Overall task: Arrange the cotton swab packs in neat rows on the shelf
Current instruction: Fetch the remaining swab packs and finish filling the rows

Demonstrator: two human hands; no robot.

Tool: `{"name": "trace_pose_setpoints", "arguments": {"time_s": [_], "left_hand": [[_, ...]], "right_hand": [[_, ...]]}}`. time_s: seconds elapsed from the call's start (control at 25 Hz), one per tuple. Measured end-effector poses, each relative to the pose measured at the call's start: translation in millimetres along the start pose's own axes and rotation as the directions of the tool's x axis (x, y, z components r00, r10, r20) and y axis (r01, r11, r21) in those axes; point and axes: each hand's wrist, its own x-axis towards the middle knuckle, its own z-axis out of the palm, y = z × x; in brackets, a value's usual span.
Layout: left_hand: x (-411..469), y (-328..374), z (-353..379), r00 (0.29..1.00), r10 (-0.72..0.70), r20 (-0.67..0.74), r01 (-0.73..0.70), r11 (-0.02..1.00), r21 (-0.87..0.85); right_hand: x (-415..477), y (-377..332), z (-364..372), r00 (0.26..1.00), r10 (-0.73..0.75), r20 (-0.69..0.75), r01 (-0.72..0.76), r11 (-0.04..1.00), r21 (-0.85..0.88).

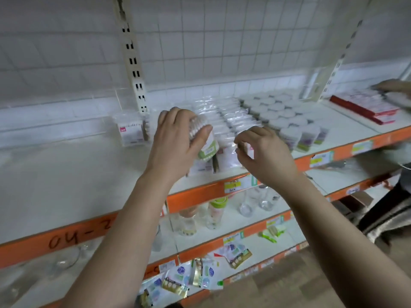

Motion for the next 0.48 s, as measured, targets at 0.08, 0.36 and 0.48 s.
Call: {"name": "trace_pose_setpoints", "arguments": {"time_s": [0.08,0.36,0.48], "left_hand": [[10.6,32.3,28.3,1.0,-0.008,-0.004,0.008,0.999,-0.049],[54.5,117.0,105.9,0.998,-0.044,0.046,0.05,0.989,-0.139],[80.1,140.2,132.5,0.995,0.038,0.097,-0.024,0.99,-0.14]], "right_hand": [[-16.6,37.7,-12.9,1.0,0.014,0.024,-0.014,1.0,-0.003],[-52.4,146.8,-51.0,0.991,0.082,0.103,-0.083,0.997,0.005],[-58.0,185.8,-56.8,0.986,0.121,0.114,-0.123,0.992,0.007]]}}
